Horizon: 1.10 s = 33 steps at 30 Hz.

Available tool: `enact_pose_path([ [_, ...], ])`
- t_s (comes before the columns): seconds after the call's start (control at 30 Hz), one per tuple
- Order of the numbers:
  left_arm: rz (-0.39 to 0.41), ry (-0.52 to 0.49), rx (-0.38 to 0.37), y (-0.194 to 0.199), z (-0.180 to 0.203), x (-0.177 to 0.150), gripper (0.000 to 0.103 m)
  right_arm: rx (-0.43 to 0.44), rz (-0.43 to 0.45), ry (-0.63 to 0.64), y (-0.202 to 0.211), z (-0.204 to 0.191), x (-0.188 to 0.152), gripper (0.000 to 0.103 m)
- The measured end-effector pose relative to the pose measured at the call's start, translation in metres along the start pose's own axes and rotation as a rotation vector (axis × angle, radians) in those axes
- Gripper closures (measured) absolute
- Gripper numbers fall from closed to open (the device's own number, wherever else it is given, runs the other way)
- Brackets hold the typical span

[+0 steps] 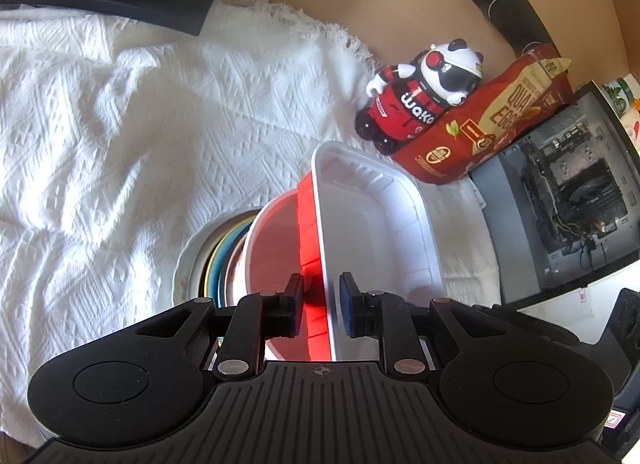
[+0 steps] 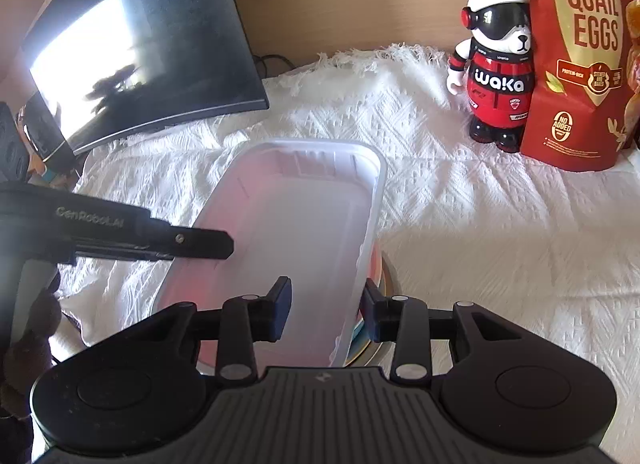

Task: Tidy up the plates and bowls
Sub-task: 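Lift the tray with both tools and carry it over the bowl stack, then lower the tray onto the top bowl of the stack with both tools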

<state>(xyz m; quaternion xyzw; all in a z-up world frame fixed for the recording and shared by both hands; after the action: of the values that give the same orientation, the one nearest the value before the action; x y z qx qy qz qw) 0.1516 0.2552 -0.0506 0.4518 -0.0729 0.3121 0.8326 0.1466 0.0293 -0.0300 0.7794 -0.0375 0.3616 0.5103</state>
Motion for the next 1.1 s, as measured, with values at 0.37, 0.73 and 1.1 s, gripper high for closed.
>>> enact_pose_path([
  [0.37, -0.029, 0.023, 0.005, -0.001, -0.008, -0.008, 0.083, -0.001, 0.033, 0.034, 0.014, -0.008, 0.007, 0.065],
  [0.73, 0.017, 0.074, 0.022, 0.004, -0.026, 0.005, 0.083, 0.026, 0.000, 0.027, -0.007, -0.020, 0.008, 0.065],
  [1.1, 0.010, 0.056, 0.019, 0.009, -0.020, -0.001, 0.082, 0.048, -0.020, 0.012, -0.009, -0.019, 0.010, 0.065],
])
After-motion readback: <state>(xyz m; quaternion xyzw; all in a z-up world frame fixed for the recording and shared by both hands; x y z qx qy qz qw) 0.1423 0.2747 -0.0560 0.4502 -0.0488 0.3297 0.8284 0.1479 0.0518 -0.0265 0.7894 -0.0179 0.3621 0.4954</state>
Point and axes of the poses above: each gripper's, at about its wrist camera, not at the fingertips, and y roughly against the way its jaws point, z to its right, x to its top, the point moved 1 cm from there along -y, roughly the way its jaws point, and after that the axes turned 1 degree about -x, right-handed, at the moved point
